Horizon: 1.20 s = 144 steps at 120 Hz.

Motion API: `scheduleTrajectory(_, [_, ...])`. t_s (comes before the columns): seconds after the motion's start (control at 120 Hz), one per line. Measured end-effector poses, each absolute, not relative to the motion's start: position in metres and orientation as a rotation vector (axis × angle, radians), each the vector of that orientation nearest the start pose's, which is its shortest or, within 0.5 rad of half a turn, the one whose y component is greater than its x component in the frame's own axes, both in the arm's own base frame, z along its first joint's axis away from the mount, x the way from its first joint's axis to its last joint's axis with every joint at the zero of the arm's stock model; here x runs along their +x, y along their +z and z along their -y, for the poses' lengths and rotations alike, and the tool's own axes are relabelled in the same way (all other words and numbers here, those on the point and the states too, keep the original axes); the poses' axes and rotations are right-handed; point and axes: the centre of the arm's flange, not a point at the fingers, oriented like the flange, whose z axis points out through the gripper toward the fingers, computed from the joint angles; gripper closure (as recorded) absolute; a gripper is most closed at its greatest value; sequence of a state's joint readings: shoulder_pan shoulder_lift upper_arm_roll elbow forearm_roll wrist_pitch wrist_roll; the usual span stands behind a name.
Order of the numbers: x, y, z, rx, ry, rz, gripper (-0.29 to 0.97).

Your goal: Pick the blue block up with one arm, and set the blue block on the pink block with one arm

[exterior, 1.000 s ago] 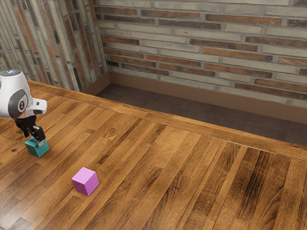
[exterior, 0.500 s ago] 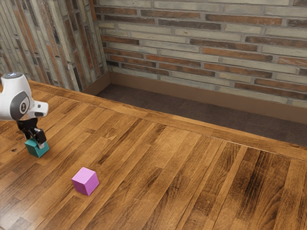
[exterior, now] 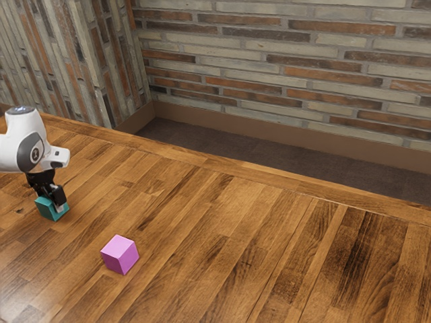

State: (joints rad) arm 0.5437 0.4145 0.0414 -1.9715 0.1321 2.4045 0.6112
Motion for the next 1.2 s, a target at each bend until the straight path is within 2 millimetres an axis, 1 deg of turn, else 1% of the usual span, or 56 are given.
scheduleTrajectory(0.075, [0.514,0.261,-0.340,-3.036,0.068,-0.194,0.02])
scheduleTrajectory(0.342, [0.515,0.263,-0.341,-3.035,0.059,-0.191,0.21])
scheduleTrajectory(0.575, [0.516,0.264,-0.341,-3.033,0.059,-0.188,0.29])
scheduleTrajectory(0.808, [0.515,0.266,-0.342,-3.030,0.055,-0.177,0.30])
scheduleTrajectory(0.892, [0.516,0.273,-0.341,-3.026,0.042,-0.173,0.30])
scheduleTrajectory(0.967, [0.519,0.284,-0.334,-3.028,0.018,-0.179,0.31])
scheduleTrajectory(1.017, [0.516,0.292,-0.327,-3.035,0.002,-0.172,0.31])
scheduleTrajectory(1.083, [0.512,0.308,-0.317,-3.042,-0.032,-0.162,0.31])
scheduleTrajectory(1.142, [0.505,0.321,-0.306,-3.050,-0.054,-0.155,0.31])
scheduleTrajectory(1.2, [0.497,0.329,-0.288,-3.060,-0.062,-0.168,0.31])
